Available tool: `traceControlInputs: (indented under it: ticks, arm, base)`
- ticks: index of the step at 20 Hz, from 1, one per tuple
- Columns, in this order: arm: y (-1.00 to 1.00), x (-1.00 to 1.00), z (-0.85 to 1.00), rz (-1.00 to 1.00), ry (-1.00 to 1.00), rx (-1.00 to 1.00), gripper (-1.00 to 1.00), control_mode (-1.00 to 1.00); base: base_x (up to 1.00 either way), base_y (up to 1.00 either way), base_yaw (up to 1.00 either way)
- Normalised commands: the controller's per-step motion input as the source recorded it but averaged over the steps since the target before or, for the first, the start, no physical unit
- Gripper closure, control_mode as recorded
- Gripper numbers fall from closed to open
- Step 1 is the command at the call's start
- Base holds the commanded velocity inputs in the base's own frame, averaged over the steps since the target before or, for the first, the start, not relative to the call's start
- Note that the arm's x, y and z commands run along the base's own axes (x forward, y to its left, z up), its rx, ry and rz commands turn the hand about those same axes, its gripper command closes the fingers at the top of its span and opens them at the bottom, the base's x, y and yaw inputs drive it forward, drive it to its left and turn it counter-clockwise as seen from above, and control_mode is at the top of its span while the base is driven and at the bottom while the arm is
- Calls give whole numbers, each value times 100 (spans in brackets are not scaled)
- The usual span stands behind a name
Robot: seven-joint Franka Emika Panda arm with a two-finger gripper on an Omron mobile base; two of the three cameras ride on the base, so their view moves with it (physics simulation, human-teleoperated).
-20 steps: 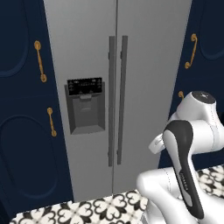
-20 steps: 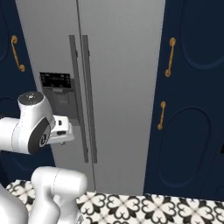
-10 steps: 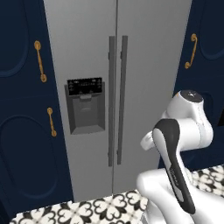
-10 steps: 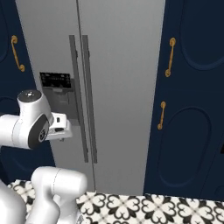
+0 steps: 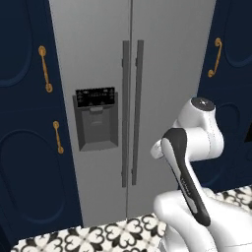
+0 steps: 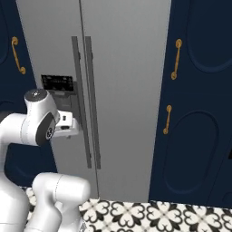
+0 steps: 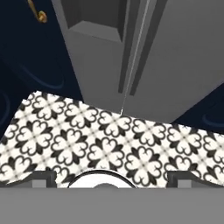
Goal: Grab a lemon wedge from the fridge and one ice cube from the ice bowl, and put them in the glass of lemonade.
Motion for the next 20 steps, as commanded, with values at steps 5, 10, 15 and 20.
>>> traceControlInputs:
  ticks: [5,10,15,20]
  arm:
    - [-9,63,0,-7,-13,0,-100,-100]
    - [-4,45,0,-12,-27,2,-100,-100]
    - [0,32,13,-4,-25,16,-100,-100]
    - [-1,43,21,0,-14,17,-100,-100]
  base:
    - [0,0,0]
    - [0,0,0]
    - [0,0,0]
    - [0,0,0]
